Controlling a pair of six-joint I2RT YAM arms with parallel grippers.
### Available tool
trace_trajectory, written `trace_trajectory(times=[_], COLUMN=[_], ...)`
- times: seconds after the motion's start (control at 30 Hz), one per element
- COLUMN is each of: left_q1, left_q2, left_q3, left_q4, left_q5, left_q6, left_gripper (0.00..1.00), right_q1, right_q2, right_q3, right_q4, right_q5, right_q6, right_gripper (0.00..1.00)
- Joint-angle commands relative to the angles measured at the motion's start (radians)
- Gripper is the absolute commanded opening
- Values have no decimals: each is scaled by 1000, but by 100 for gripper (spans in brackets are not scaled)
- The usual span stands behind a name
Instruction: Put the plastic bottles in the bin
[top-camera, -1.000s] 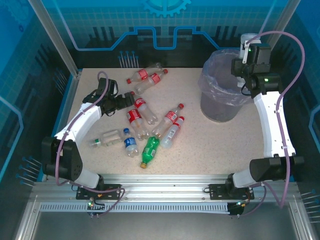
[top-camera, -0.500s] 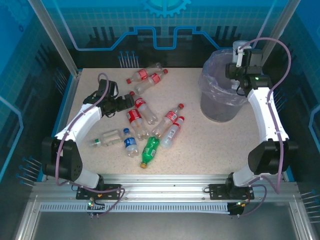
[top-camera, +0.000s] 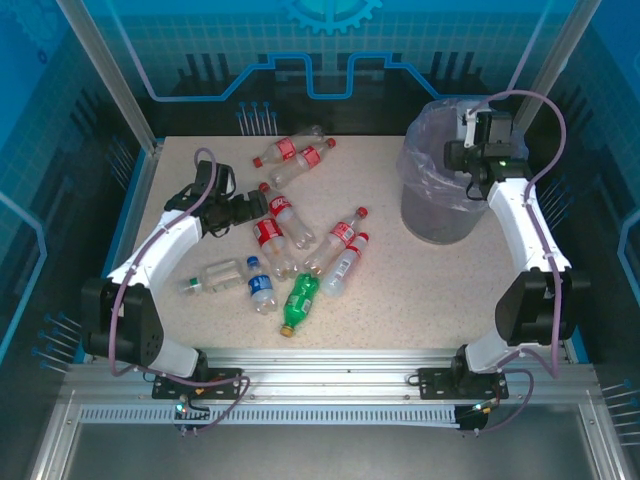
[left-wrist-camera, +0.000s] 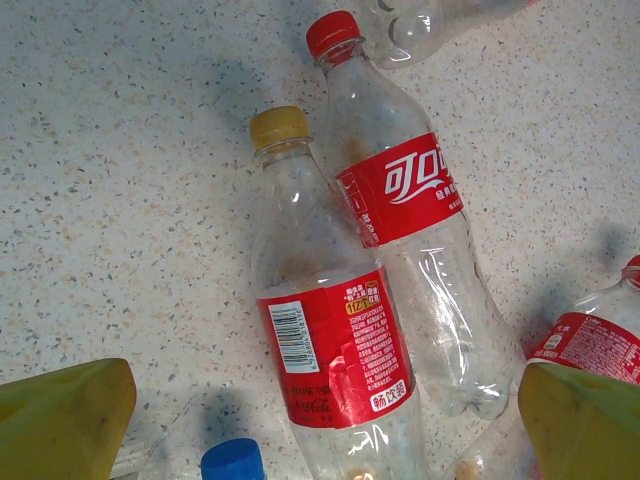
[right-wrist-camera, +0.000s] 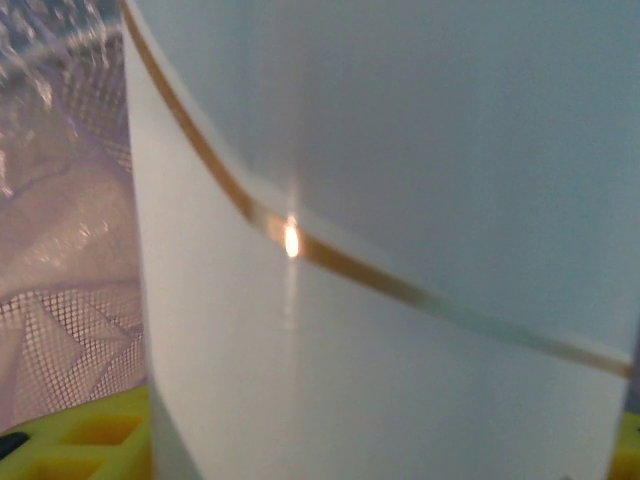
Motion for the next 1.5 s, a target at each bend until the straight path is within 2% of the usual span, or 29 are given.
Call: trace_trajectory(times=[0.0,0.13,0.57,0.9,1.13,1.2,1.27,1.37,1.47], left_q1=[2,1,1,1,1,4,27,81,94], left_q2=[-28,-18,-28,-13,-39,-71,-127,-242,-340], left_q3=[-23,-20,-38,-3,22,13,-32,-147,-239], left_q4=[-9,-55,-76,-106,-233,-271,-256,-177,-166], left_q5=[-6,-44,-58,-48,-104,-127,-88,4,-33], left_q6=[0,25,54,75,53,-3,-90,-292,-506], left_gripper=[99,99,99,99,99,99,99,99,99], right_q1=[-22,-27,-26,-23,24,50,79,121,159], right_q2=[12,20,31,-1,-60,-78,-97,-110,-115], right_q3=[-11,-9,54,136,219,232,233,230,221], right_q4=[44,42,-2,-95,-198,-227,-244,-270,-293], right_q5=[-4,-11,6,-11,-29,-36,-40,-51,-68], right_q6=[8,14,3,20,43,47,48,52,53], right_gripper=[59,65,85,87,87,88,88,88,88])
